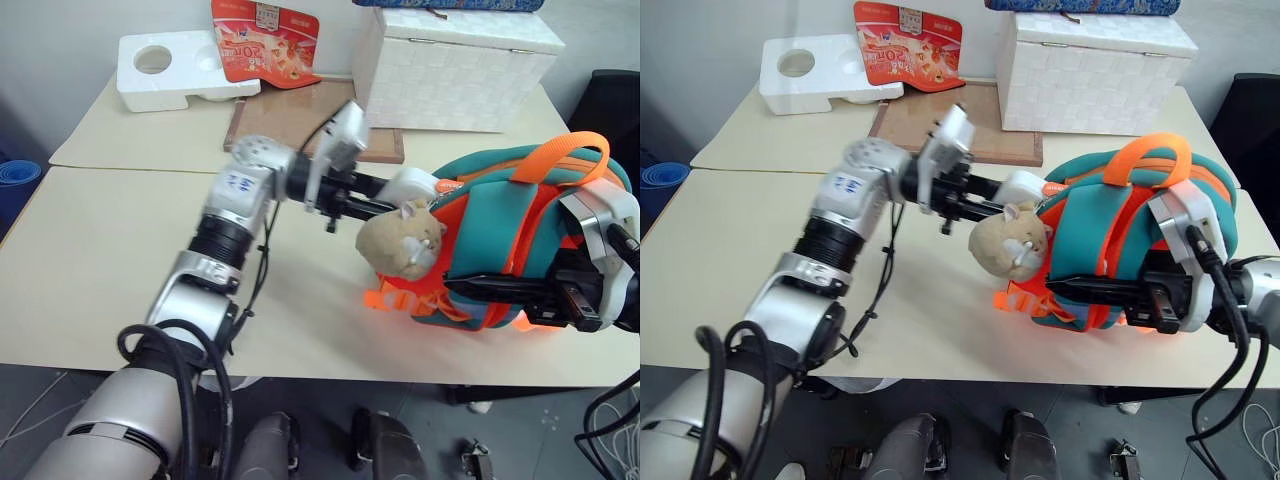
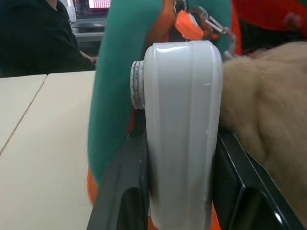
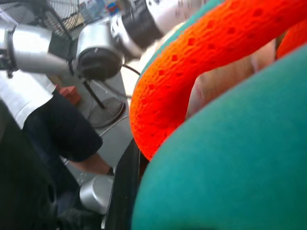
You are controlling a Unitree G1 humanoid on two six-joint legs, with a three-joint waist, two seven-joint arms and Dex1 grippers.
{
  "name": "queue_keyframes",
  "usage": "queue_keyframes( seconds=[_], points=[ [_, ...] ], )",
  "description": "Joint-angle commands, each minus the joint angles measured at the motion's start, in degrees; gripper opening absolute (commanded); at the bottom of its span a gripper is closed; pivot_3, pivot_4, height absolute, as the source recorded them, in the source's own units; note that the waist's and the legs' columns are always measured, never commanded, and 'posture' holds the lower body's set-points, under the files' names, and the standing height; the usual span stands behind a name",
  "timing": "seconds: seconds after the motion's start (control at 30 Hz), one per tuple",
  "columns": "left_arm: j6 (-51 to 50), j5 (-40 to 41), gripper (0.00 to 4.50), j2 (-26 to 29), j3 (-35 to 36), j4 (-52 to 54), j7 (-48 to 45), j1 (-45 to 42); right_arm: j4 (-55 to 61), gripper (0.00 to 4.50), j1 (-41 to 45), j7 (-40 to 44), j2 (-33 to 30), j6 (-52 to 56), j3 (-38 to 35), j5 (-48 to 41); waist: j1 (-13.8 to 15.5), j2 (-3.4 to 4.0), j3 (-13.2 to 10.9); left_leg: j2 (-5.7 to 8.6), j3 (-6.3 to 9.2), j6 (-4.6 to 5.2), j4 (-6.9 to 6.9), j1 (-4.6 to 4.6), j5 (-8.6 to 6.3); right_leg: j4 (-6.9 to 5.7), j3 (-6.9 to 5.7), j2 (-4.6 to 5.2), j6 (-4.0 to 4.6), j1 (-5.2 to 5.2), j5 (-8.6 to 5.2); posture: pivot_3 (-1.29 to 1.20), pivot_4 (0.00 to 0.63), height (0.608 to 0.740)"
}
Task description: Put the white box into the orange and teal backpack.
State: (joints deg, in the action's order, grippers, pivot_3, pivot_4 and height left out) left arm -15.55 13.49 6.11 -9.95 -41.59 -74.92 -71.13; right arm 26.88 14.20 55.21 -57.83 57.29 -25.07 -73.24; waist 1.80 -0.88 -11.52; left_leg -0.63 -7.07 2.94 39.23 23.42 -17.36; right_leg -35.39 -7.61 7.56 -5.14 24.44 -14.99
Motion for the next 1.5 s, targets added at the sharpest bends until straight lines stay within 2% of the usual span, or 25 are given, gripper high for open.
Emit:
queue_keyframes(
  seconds=[0.03, 0.13, 0.23, 0.37, 0.5, 0.6, 0.73, 0.87, 0.93, 1.0, 1.1, 1.13, 1.23, 1.33, 1.5],
  points=[
    [1.78, -0.51, 1.59, -2.32, 0.69, -0.69, 3.27, -2.59, 2.06, 0.01, -0.32, -1.49, 0.57, -1.59, -0.42, 0.04, -0.14, 0.0, 0.0, 0.0, -0.01, 0.01, 0.0, 0.0, 0.0, 0.01, 0.01, 0.0, 0.0, 0.01, 0.0, 0.0, 0.15, 0.74],
    [-1.69, 1.17, 2.46, 1.61, 2.69, 0.67, 0.79, -2.39, 2.55, 0.0, -0.97, -2.56, 0.97, -1.75, -0.42, 0.16, -0.81, 0.01, 0.0, -0.08, -0.03, -0.02, -0.02, -0.02, -0.01, 0.03, 0.01, 0.02, 0.0, 0.03, 0.0, 0.0, 0.15, 0.74],
    [-5.91, 2.77, 3.35, 8.74, 4.02, 5.28, -3.19, -0.61, 2.87, 0.0, -1.96, -2.87, 1.14, -2.39, -0.38, 0.7, -1.63, 0.01, 0.0, -0.19, -0.02, -0.12, -0.07, -0.12, 0.0, 0.02, 0.04, -0.02, 0.02, 0.05, 0.0, 0.0, 0.15, 0.74],
    [-16.5, 7.92, 4.48, 19.47, 6.2, 16.46, -8.92, 2.85, 3.24, 0.0, -3.64, -4.04, 1.25, -2.85, -0.69, 2.05, -1.82, 0.03, 0.01, -0.24, 0.0, -0.21, -0.11, -0.13, 0.03, -0.12, 0.03, -0.05, 0.09, 0.08, -0.04, 0.0, 0.15, 0.74],
    [-22.76, 10.86, 4.48, 26.27, 8.53, 25.88, -7.61, 5.49, 4.05, 0.0, -5.25, -4.95, 1.81, -2.97, -1.99, 0.22, -1.13, 0.02, 0.01, -0.09, 0.03, -0.14, -0.03, -0.11, 0.03, -0.12, 0.09, -0.08, 0.09, 0.02, -0.04, 0.0, 0.15, 0.74],
    [-34.66, 20.01, 4.48, 26.68, 12.9, 36.81, -3.68, 8.28, 5.38, 0.0, -6.31, -6.52, 3.22, -3.6, -0.96, 0.24, -0.41, 0.02, 0.01, -0.04, 0.11, -0.07, 0.03, -0.11, 0.01, -0.08, 0.33, -0.03, 0.04, -0.1, -0.01, 0.0, 0.15, 0.74],
    [-34.72, 18.64, 4.48, 23.31, 9.65, 44.53, 4.34, 13.42, 6.1, 0.0, -6.51, -8.22, 3.94, -3.33, -1.23, -1.44, -0.28, 0.02, 0.01, -0.02, 0.21, -0.06, 0.06, -0.22, 0.0, -0.03, 0.42, 0.0, 0.01, -0.29, 0.0, 0.0, 0.15, 0.74],
    [-37.76, 17.02, 4.48, 17.78, 5.77, 46.1, 13.92, 14.56, 5.29, 0.0, -6.44, -8.52, 3.38, -2.97, -1.94, -3.1, -0.31, 0.02, 0.01, -0.03, 0.22, -0.07, 0.05, -0.28, 0.02, -0.04, 0.42, -0.03, -0.01, -0.34, 0.01, 0.0, 0.15, 0.74],
    [-33.6, 12.93, 4.48, 14.1, 2.03, 45.99, 18.9, 15.0, 4.81, 0.0, -6.65, -9.69, 3.27, -2.42, -2.05, -4.11, -0.29, 0.02, 0.01, -0.04, 0.22, -0.07, 0.05, -0.26, 0.02, -0.03, 0.41, -0.05, -0.01, -0.33, 0.01, 0.0, 0.15, 0.74],
    [-32.85, 12.19, 4.48, 11.1, 1.45, 45.9, 22.54, 15.01, 5.28, 0.0, -7.6, -9.94, 3.04, -1.99, -2.61, -5.18, -0.27, 0.02, 0.01, -0.04, 0.21, -0.07, 0.04, -0.26, 0.01, -0.01, 0.41, -0.04, 0.0, -0.33, 0.01, 0.0, 0.15, 0.74],
    [-34.92, 14.1, 4.48, 7.58, 3.29, 45.52, 26.39, 15.13, 6.42, 0.0, -9.62, -10.05, 2.62, -1.64, -4.27, -7.72, -0.27, 0.02, 0.01, -0.04, 0.22, -0.06, 0.04, -0.24, 0.01, 0.04, 0.4, -0.02, -0.01, -0.34, 0.02, 0.0, 0.15, 0.74],
    [-37.21, 16.91, 4.48, 6.57, 5.19, 45.43, 26.71, 15.06, 6.3, 0.0, -9.75, -10.64, 2.57, -1.74, -4.47, -7.97, -0.27, 0.02, 0.01, -0.04, 0.22, -0.06, 0.03, -0.24, 0.01, 0.05, 0.4, -0.01, -0.01, -0.33, 0.02, 0.0, 0.15, 0.74],
    [-42.78, 22.78, 4.48, 6.81, 7.72, 46.45, 25.06, 15.05, 5.35, 0.0, -9.26, -12.69, 2.45, -1.96, -4.09, -8.52, -0.43, 0.02, 0.01, -0.07, 0.21, -0.06, 0.04, -0.26, 0.01, 0.04, 0.41, 0.01, -0.01, -0.34, 0.02, 0.0, 0.15, 0.74],
    [-42.76, 22.63, 3.89, 9.83, 5.09, 47.89, 22.75, 16.17, 5.3, 0.0, -8.93, -13.33, 2.44, -2.3, -3.37, -8.56, -0.39, 0.02, 0.01, -0.1, 0.23, -0.08, 0.04, -0.27, 0.01, 0.03, 0.39, -0.02, 0.0, -0.33, 0.02, 0.0, 0.15, 0.74],
    [-43.6, 24.25, 2.35, 12.3, 4.03, 49.73, 21.09, 17.04, 5.1, 0.0, -8.3, -14.24, 2.84, -2.67, -2.9, -8.51, -0.26, 0.02, 0.01, -0.05, 0.21, -0.08, 0.04, -0.26, 0.01, 0.05, 0.39, -0.07, -0.01, -0.34, 0.02, 0.0, 0.15, 0.74]
  ],
)
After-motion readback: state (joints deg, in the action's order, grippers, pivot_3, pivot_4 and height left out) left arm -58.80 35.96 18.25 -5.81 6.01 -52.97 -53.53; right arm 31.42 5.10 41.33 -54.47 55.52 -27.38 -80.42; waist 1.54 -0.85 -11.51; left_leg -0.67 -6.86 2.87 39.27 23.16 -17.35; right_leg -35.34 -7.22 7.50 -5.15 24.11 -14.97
